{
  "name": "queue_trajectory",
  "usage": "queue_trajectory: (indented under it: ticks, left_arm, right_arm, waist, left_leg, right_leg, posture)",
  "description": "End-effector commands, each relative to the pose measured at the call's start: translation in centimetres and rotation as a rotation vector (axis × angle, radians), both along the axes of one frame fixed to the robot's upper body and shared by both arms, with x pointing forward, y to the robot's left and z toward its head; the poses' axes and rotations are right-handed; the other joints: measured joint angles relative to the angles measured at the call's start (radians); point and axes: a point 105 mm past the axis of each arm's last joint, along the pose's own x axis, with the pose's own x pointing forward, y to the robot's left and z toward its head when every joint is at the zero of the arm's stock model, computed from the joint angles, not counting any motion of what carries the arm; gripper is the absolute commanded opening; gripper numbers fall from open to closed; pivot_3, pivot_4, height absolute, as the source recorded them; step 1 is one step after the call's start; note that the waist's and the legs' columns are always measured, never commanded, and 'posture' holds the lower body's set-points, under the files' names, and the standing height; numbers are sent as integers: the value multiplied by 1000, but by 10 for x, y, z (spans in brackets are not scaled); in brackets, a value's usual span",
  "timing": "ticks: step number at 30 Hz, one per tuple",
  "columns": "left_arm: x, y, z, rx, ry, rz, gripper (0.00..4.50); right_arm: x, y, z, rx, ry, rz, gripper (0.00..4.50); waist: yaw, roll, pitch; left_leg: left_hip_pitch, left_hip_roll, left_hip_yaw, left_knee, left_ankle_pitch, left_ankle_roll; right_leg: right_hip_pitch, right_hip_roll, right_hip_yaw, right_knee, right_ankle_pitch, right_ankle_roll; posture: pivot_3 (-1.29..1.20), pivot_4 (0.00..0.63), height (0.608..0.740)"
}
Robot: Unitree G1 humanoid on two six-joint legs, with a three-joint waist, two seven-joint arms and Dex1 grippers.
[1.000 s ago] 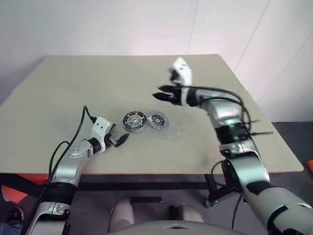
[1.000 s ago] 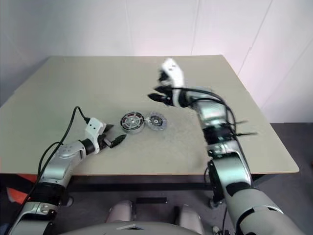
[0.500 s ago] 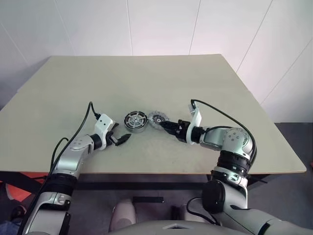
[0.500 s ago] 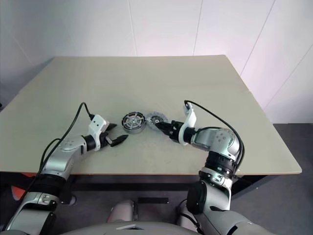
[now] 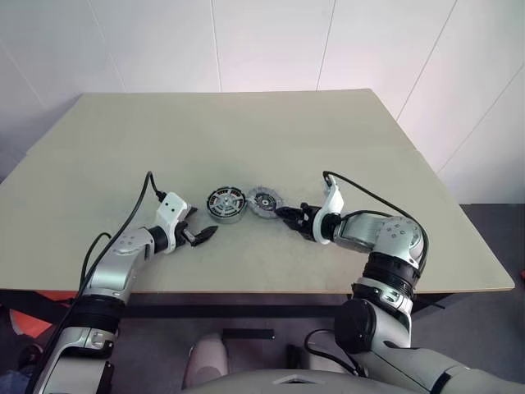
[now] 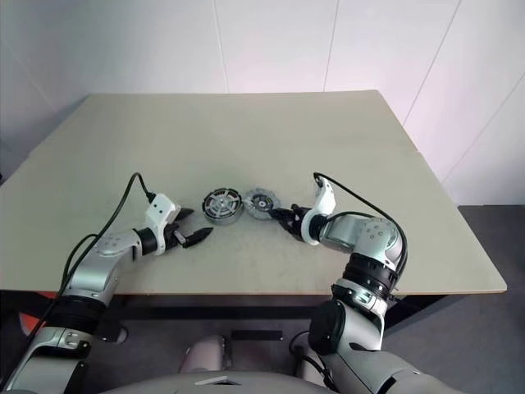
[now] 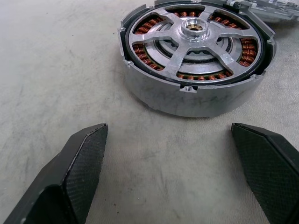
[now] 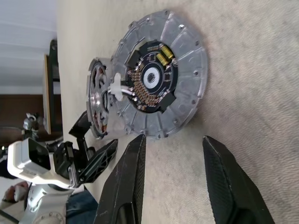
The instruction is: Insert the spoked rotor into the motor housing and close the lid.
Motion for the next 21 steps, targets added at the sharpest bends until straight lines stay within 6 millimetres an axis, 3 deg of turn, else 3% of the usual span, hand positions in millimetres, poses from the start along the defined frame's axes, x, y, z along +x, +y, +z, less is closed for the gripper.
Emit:
queue_trajectory:
  ticks: [1, 11, 21]
  left_arm:
    - [2, 8, 9, 22, -29, 12, 4500]
    - [7, 9, 13, 30, -42, 13, 4500]
    - [10, 7, 11, 27, -43, 12, 4500]
  right_arm:
    - [14, 9, 7, 33, -29, -38, 2105]
    - [43, 3, -8, 74, -22, -166, 2105]
    - [65, 13, 36, 207, -165, -171, 2105]
  waist:
    - [-1, 0, 0]
    - [-10, 0, 0]
    - [-24, 0, 1]
  left_leg:
    - [0, 0, 0, 0, 0, 0]
    - [16, 0, -1, 0, 0, 1]
    - [14, -2, -8, 0, -1, 1]
  right_leg:
    - [0, 0, 0, 0, 0, 0]
    - [9, 0, 0, -2, 0, 0]
    - [9, -1, -5, -15, 0, 1]
  posture:
    - [0, 0, 740]
    - [0, 0, 740]
    - [0, 0, 740]
